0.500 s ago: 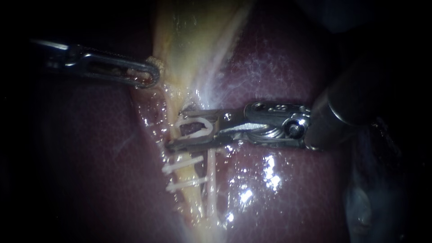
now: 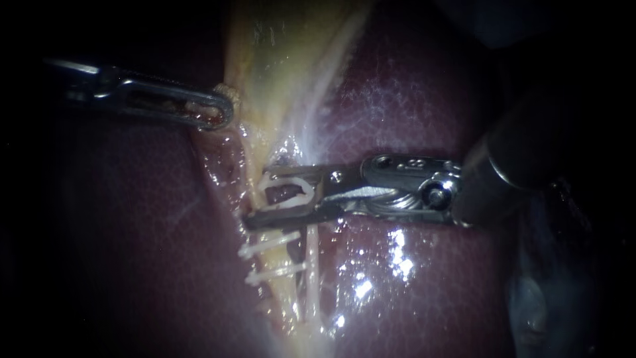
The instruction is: Clipping third clip left tube
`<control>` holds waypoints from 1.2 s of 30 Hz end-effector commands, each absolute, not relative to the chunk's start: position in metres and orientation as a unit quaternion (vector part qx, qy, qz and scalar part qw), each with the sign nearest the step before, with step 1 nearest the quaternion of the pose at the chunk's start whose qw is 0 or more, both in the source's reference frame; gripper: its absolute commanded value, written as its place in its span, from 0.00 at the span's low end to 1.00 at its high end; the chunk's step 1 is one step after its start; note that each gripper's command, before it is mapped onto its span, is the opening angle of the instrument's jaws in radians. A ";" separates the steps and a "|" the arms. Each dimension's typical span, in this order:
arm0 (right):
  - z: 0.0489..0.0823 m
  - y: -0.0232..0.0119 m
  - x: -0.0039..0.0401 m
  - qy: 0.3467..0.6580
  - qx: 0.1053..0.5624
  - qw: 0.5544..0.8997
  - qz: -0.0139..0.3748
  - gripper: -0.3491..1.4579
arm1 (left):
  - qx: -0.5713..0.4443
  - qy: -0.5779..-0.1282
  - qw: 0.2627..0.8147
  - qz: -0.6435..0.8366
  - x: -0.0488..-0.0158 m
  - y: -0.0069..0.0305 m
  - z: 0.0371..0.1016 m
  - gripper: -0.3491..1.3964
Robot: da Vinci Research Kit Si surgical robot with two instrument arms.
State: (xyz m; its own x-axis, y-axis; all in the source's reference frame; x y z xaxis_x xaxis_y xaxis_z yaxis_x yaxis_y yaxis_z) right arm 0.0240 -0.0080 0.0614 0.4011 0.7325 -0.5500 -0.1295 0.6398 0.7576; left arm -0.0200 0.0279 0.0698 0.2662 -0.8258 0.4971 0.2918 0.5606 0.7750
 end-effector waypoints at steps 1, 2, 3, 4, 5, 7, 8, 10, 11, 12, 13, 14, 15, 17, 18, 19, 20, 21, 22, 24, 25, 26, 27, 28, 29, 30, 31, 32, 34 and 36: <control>0.0610 -0.0079 0.0238 0.471 0.321 0.773 0.278 0.46 | 0.281 -0.476 0.745 -0.375 -0.0199 0.0279 0.0698 0.00; 0.0606 -0.0078 0.0236 0.471 0.323 0.772 0.278 0.46 | 0.281 -0.476 0.745 -0.375 -0.0199 0.0279 0.0698 0.00; 0.0603 -0.0077 0.0234 0.471 0.324 0.772 0.278 0.46 | 0.281 -0.476 0.744 -0.375 -0.0199 0.0280 0.0698 0.00; 0.0599 -0.0076 0.0232 0.471 0.324 0.771 0.279 0.46 | 0.281 -0.476 0.744 -0.375 -0.0198 0.0280 0.0698 0.00; 0.0596 -0.0074 0.0229 0.471 0.325 0.771 0.279 0.46 | 0.280 -0.475 0.745 -0.375 -0.0197 0.0280 0.0697 0.00; 0.0589 -0.0071 0.0225 0.471 0.328 0.770 0.279 0.46 | 0.281 -0.475 0.744 -0.375 -0.0196 0.0281 0.0697 0.00; 0.0587 -0.0070 0.0223 0.471 0.328 0.770 0.279 0.46 | 0.281 -0.475 0.744 -0.375 -0.0196 0.0281 0.0697 0.00; 0.0581 -0.0069 0.0219 0.471 0.331 0.769 0.278 0.46 | 0.281 -0.475 0.744 -0.375 -0.0196 0.0281 0.0697 0.00; 0.0579 -0.0069 0.0217 0.471 0.332 0.769 0.278 0.46 | 0.280 -0.475 0.745 -0.376 -0.0195 0.0282 0.0697 0.00; 0.0577 -0.0070 0.0214 0.471 0.333 0.768 0.277 0.46 | 0.280 -0.475 0.745 -0.376 -0.0195 0.0282 0.0697 0.00; 0.0576 -0.0070 0.0212 0.471 0.333 0.768 0.276 0.46 | 0.280 -0.475 0.745 -0.376 -0.0195 0.0282 0.0698 0.00; 0.0575 -0.0071 0.0210 0.471 0.334 0.768 0.276 0.46 | 0.280 -0.475 0.745 -0.376 -0.0195 0.0282 0.0698 0.00; 0.0573 -0.0072 0.0207 0.472 0.335 0.768 0.275 0.46 | 0.280 -0.475 0.745 -0.376 -0.0195 0.0282 0.0698 0.00; 0.0572 -0.0073 0.0204 0.472 0.335 0.768 0.274 0.45 | 0.280 -0.475 0.745 -0.376 -0.0194 0.0282 0.0698 0.00; 0.0572 -0.0074 0.0202 0.472 0.335 0.768 0.274 0.45 | 0.280 -0.475 0.745 -0.376 -0.0194 0.0282 0.0698 0.00; 0.0573 -0.0074 0.0201 0.472 0.335 0.768 0.273 0.45 | 0.280 -0.475 0.745 -0.376 -0.0194 0.0282 0.0698 0.00; 0.0573 -0.0074 0.0201 0.472 0.335 0.768 0.273 0.45 | 0.280 -0.475 0.745 -0.376 -0.0194 0.0282 0.0698 0.00; 0.0574 -0.0074 0.0200 0.472 0.335 0.768 0.273 0.45 | 0.280 -0.475 0.745 -0.376 -0.0194 0.0282 0.0698 0.00; 0.0575 -0.0074 0.0200 0.472 0.335 0.769 0.273 0.45 | 0.280 -0.475 0.745 -0.376 -0.0194 0.0282 0.0698 0.00; 0.0577 -0.0074 0.0200 0.472 0.335 0.769 0.273 0.45 | 0.280 -0.475 0.745 -0.376 -0.0194 0.0282 0.0698 0.00; 0.0578 -0.0074 0.0200 0.470 0.336 0.768 0.275 0.45 | 0.280 -0.475 0.745 -0.376 -0.0194 0.0282 0.0698 0.00; 0.0580 -0.0074 0.0200 0.471 0.336 0.768 0.275 0.45 | 0.280 -0.475 0.745 -0.376 -0.0193 0.0282 0.0698 0.00; 0.0582 -0.0074 0.0200 0.471 0.335 0.768 0.275 0.45 | 0.280 -0.475 0.745 -0.376 -0.0193 0.0281 0.0698 0.00; 0.0586 -0.0074 0.0199 0.469 0.336 0.768 0.277 0.45 | 0.280 -0.475 0.745 -0.376 -0.0193 0.0281 0.0698 0.00; 0.0590 -0.0075 0.0199 0.468 0.337 0.768 0.279 0.45 | 0.280 -0.475 0.745 -0.376 -0.0193 0.0281 0.0698 0.00; 0.0593 -0.0075 0.0198 0.467 0.338 0.767 0.281 0.45 | 0.280 -0.475 0.745 -0.376 -0.0193 0.0281 0.0697 0.00; 0.0599 -0.0075 0.0198 0.466 0.338 0.767 0.283 0.45 | 0.280 -0.475 0.745 -0.376 -0.0192 0.0281 0.0697 0.00; 0.0603 -0.0075 0.0197 0.465 0.339 0.767 0.284 0.46 | 0.280 -0.475 0.745 -0.376 -0.0192 0.0281 0.0697 0.00; 0.0612 -0.0076 0.0197 0.461 0.342 0.766 0.290 0.46 | 0.280 -0.475 0.745 -0.376 -0.0192 0.0281 0.0697 0.00; 0.0620 -0.0078 0.0198 0.459 0.343 0.765 0.294 0.46 | 0.280 -0.475 0.745 -0.376 -0.0192 0.0281 0.0697 0.00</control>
